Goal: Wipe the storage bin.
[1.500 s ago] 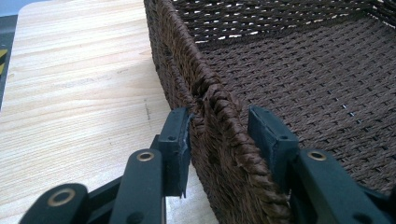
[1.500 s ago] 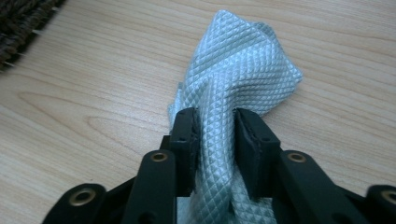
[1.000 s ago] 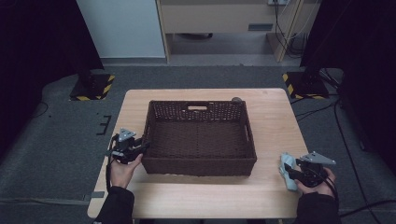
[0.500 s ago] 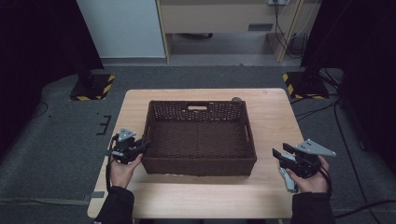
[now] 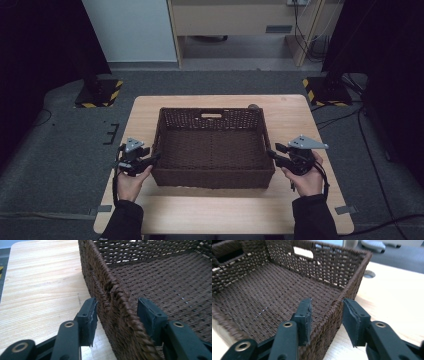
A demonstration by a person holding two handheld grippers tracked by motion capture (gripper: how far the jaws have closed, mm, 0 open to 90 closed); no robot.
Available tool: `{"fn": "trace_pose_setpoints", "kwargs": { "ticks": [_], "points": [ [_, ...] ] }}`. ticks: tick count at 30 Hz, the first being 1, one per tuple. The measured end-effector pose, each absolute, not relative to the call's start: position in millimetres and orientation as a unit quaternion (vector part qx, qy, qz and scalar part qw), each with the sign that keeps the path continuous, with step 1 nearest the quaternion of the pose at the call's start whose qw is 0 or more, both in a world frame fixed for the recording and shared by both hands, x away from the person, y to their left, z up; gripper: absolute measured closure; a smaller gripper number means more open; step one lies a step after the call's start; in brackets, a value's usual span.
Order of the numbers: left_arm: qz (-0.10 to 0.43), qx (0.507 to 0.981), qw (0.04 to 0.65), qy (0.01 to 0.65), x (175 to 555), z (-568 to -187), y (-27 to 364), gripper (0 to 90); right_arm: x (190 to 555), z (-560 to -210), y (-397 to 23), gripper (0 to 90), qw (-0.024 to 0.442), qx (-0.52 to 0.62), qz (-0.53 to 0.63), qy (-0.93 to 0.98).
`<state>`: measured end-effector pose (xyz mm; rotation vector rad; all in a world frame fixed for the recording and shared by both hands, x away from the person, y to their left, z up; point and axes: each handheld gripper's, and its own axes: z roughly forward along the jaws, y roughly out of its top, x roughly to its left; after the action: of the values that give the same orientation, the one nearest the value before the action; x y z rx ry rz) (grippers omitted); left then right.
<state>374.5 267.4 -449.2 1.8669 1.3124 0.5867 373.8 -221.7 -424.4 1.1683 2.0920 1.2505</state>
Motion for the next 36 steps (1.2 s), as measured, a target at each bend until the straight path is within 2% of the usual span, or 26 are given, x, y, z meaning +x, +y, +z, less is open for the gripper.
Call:
{"fn": "trace_pose_setpoints", "kwargs": {
  "ticks": [2,5,12,15,17,20,24,29,31,36],
  "points": [
    [0.236,0.729,0.386,0.513,371,-447,267,48.8,379,-429,-219,62.2,0.213,0.427,0.443,0.759],
    [0.235,0.73,0.393,0.507,363,-442,266,49.3,383,-435,-219,70.3,0.208,0.423,0.436,0.766],
    [0.217,0.732,0.393,0.513,351,-440,265,68.2,372,-435,-218,75.2,0.196,0.437,0.44,0.76],
    [0.222,0.731,0.387,0.516,355,-440,264,71.0,368,-430,-216,74.3,0.194,0.432,0.426,0.771],
    [0.225,0.728,0.387,0.519,358,-440,264,72.3,369,-428,-214,69.3,0.194,0.429,0.426,0.773],
    [0.234,0.728,0.382,0.519,367,-441,263,74.3,376,-429,-213,63.5,0.215,0.428,0.43,0.765],
    [0.238,0.725,0.387,0.517,376,-443,264,75.2,389,-435,-213,61.8,0.23,0.443,0.427,0.754],
    [0.231,0.721,0.405,0.513,370,-439,267,63.2,394,-441,-212,66.2,0.211,0.45,0.434,0.752],
    [0.229,0.718,0.413,0.512,365,-438,268,62.5,392,-442,-212,66.6,0.214,0.453,0.436,0.748],
    [0.22,0.712,0.415,0.522,364,-438,272,73.3,381,-438,-214,65.4,0.193,0.459,0.428,0.754]
  ]
}}
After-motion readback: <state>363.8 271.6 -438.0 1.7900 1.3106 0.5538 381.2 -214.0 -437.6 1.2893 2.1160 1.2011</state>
